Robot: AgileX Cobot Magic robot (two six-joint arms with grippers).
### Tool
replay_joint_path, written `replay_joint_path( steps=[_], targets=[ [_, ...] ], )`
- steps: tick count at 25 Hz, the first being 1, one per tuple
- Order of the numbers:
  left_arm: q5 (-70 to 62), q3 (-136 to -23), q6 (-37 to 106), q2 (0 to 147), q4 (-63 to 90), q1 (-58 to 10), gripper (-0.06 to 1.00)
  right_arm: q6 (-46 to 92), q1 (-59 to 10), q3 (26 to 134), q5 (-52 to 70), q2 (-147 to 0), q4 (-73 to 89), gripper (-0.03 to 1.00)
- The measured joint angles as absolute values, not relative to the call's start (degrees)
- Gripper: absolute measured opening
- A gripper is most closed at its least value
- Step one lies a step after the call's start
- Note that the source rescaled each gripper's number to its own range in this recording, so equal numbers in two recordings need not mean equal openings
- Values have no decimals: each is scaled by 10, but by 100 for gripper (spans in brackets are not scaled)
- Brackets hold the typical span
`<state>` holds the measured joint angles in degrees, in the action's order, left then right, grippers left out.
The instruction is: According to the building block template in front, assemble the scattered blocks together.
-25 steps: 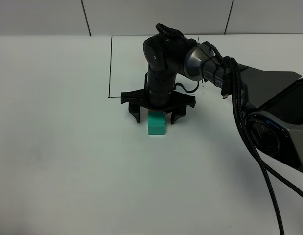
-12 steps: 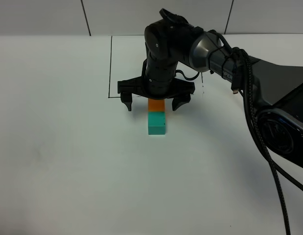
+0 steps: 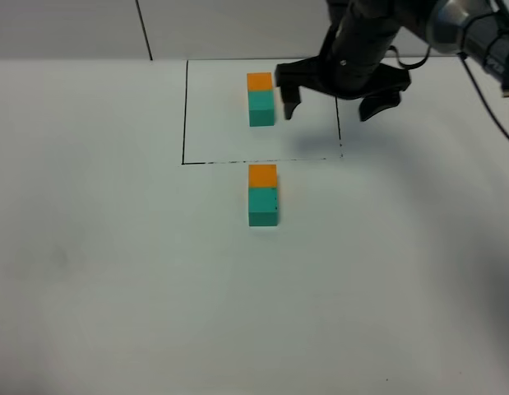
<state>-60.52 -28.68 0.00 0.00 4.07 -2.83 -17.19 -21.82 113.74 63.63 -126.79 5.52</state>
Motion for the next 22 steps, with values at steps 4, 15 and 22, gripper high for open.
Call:
replay_joint_path(
  steps=[4,15,22],
  targets=[
    [-605,-287,0,0,41,-28,67,-136,-154,1068,599,-1222,70,99],
    [-605,-287,0,0,41,-28,67,-83,-50,751,470,-975,43,99],
    [-605,-287,0,0,41,-28,67,-83,-50,606,455,-754,0,100]
  ],
)
